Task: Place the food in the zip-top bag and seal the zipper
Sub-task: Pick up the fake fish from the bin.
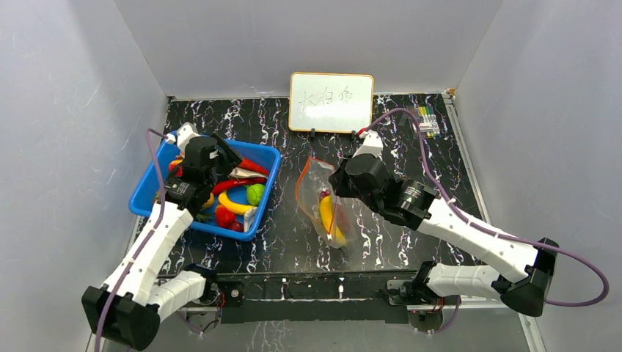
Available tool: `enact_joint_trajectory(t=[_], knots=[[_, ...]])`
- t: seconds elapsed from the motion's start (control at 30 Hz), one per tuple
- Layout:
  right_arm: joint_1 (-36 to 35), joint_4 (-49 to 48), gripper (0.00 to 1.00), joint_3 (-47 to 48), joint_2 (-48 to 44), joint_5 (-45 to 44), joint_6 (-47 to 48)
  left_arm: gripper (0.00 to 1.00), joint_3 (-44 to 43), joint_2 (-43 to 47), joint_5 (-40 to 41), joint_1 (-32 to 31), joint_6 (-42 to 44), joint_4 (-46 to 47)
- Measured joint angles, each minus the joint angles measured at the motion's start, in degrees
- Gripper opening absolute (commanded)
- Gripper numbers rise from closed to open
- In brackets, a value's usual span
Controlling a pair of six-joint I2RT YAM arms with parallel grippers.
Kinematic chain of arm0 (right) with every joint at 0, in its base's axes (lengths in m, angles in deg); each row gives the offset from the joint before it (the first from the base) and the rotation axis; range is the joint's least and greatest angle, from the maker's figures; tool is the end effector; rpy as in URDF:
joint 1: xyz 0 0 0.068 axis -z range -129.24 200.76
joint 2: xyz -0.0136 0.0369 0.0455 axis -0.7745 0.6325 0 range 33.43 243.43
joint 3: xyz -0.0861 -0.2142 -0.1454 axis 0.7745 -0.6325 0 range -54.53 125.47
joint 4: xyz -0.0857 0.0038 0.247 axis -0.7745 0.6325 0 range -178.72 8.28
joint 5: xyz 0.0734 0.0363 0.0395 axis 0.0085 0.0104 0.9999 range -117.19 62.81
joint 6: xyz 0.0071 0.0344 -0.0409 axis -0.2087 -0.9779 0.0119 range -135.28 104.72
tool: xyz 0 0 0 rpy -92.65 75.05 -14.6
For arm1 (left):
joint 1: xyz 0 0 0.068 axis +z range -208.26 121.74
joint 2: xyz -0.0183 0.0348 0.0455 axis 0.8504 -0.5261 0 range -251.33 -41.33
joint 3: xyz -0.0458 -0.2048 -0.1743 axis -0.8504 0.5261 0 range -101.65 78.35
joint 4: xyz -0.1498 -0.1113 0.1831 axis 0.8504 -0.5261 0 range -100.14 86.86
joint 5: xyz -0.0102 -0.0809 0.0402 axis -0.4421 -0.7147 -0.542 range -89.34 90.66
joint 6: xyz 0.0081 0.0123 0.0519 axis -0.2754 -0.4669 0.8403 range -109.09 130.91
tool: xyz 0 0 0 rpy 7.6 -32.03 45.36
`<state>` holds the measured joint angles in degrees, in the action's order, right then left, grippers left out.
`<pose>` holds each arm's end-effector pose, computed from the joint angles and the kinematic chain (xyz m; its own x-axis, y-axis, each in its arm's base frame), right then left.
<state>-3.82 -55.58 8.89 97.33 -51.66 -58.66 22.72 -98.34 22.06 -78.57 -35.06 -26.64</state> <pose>0.1500 0.1854 0.3497 -0.6054 0.2272 -0.7628 -0.1736 0.8976 0.4051 0.2107 -0.0641 0.3440 -0.2834 -0.6089 -0.7409 -0.2747 0.7918 -0.5456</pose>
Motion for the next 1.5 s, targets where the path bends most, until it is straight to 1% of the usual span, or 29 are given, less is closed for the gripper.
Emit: enact_joint_trajectory(t=[0.1,0.23,0.33,0.43,0.57,0.7,0.9,1.37,1.5], knots=[[0.00,-0.48,0.00,-0.46,-0.11,0.48,0.00,0.62,2.58,-1.55,-4.63,5.49,-3.37,0.96],[0.00,-0.87,0.00,-0.66,-0.13,0.85,0.00,0.58,5.38,-4.46,-7.21,10.60,-7.26,2.58],[0.00,-1.44,0.00,-0.96,-0.28,0.87,0.00,0.57,7.96,-5.09,-8.04,13.40,-10.34,4.42],[0.00,-1.75,0.00,-1.33,-0.55,0.90,0.09,0.57,8.72,-6.08,-8.79,15.32,-12.55,6.32],[0.00,-1.86,0.00,-1.33,-0.63,0.90,0.28,0.56,9.68,-9.62,-11.50,17.81,-14.60,11.52],[0.00,-1.95,0.00,-1.51,-1.29,1.44,0.22,0.53,11.21,-13.84,-14.49,20.28,-15.45,14.82],[0.00,-2.10,0.00,-1.70,-1.55,2.40,0.02,0.53,12.79,-16.11,-17.94,21.29,-16.15,18.53],[0.00,-2.75,0.00,-2.14,-1.57,2.54,-0.02,0.51,14.19,-20.52,-19.17,21.29,-15.34,22.97],[0.00,-2.97,0.00,-2.14,-1.73,2.49,-0.02,0.48,14.53,-21.31,-19.19,21.29,-15.17,23.71]])
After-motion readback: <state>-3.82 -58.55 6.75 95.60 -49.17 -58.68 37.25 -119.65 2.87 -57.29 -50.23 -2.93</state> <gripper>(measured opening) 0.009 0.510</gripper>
